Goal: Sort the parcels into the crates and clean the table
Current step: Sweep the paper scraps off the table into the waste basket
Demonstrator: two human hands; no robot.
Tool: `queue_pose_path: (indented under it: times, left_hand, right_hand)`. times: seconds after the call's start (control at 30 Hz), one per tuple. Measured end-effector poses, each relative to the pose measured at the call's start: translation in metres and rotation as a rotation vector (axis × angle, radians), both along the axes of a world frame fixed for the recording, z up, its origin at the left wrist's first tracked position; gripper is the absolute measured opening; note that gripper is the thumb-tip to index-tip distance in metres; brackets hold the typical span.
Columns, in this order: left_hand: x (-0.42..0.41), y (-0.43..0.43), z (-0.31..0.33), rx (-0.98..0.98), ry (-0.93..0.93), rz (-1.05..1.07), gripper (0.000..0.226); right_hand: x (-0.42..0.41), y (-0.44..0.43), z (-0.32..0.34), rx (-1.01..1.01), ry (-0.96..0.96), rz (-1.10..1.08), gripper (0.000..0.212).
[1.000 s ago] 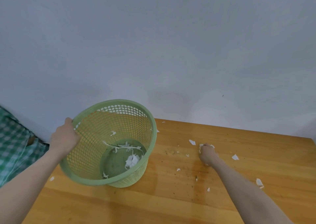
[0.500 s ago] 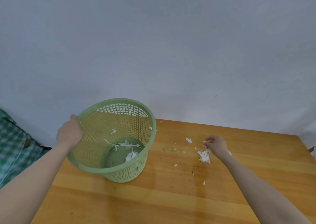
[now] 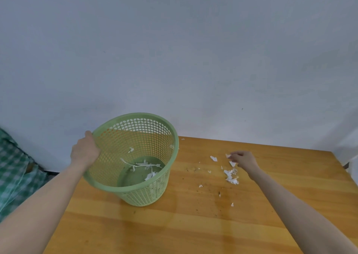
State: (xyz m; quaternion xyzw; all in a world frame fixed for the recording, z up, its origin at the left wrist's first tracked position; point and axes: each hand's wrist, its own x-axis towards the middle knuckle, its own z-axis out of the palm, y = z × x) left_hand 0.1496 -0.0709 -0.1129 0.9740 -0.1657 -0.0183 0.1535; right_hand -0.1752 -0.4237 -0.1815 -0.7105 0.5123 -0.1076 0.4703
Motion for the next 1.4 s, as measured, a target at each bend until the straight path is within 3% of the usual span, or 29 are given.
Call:
queue_pose_path:
  times: [0.17, 0.27, 0.33, 0.43, 0.5, 0.57, 0.8, 0.93, 1.0, 1.17, 1.27, 1.4]
  left_hand:
    - [0.002, 0.002, 0.001, 0.004, 0.012, 0.005, 0.025]
    - [0.004, 0.003, -0.001, 0.003, 0.014, 0.006, 0.025]
    - [0.005, 0.004, -0.002, 0.000, -0.002, 0.000, 0.023]
    - [0.003, 0.001, -0.003, -0.011, -0.018, -0.008, 0.021]
    - [0.001, -0.002, -0.003, -0.006, -0.014, -0.012, 0.023]
    - [0.002, -0.002, -0.002, -0.002, -0.015, -0.007, 0.024]
    - [0.002, -0.001, -0.004, 0.009, -0.014, 0.003, 0.024]
    - [0.000, -0.002, -0.001, 0.016, -0.007, 0.004, 0.024]
    - [0.000, -0.001, -0.001, 0.024, -0.005, -0.003, 0.025]
    - [-0.001, 0.000, -0.001, 0.017, 0.004, -0.007, 0.025]
    - [-0.002, -0.001, 0.000, 0.009, 0.003, -0.006, 0.024]
    - [-0.003, -0.001, 0.002, -0.004, -0.004, -0.027, 0.027]
  right_hand:
    - [0.047, 0.057, 0.063, -0.101, -0.371, 0.137, 0.030]
    - [0.068, 0.109, 0.095, -0.144, -0.555, 0.466, 0.042]
    - [0.081, 0.135, 0.094, -0.222, -0.447, 0.750, 0.048]
    - [0.095, 0.150, 0.070, -0.596, -0.217, 0.993, 0.058]
    - [0.098, 0.148, 0.056, -0.736, -0.148, 1.026, 0.072]
    - [0.101, 0.144, 0.052, -0.760, -0.134, 1.033, 0.071]
    - [0.093, 0.146, 0.044, -0.745, -0.249, 0.969, 0.065]
    - [0.069, 0.139, 0.023, -0.624, -0.309, 0.774, 0.055]
    - [0.054, 0.127, 0.003, -0.535, -0.207, 0.628, 0.054]
    - [0.007, 0.079, -0.055, -0.295, 0.449, 0.478, 0.058]
    - [-0.022, 0.061, -0.077, -0.180, 0.617, 0.440, 0.059]
    - [-0.037, 0.047, -0.082, -0.168, 0.744, 0.552, 0.068]
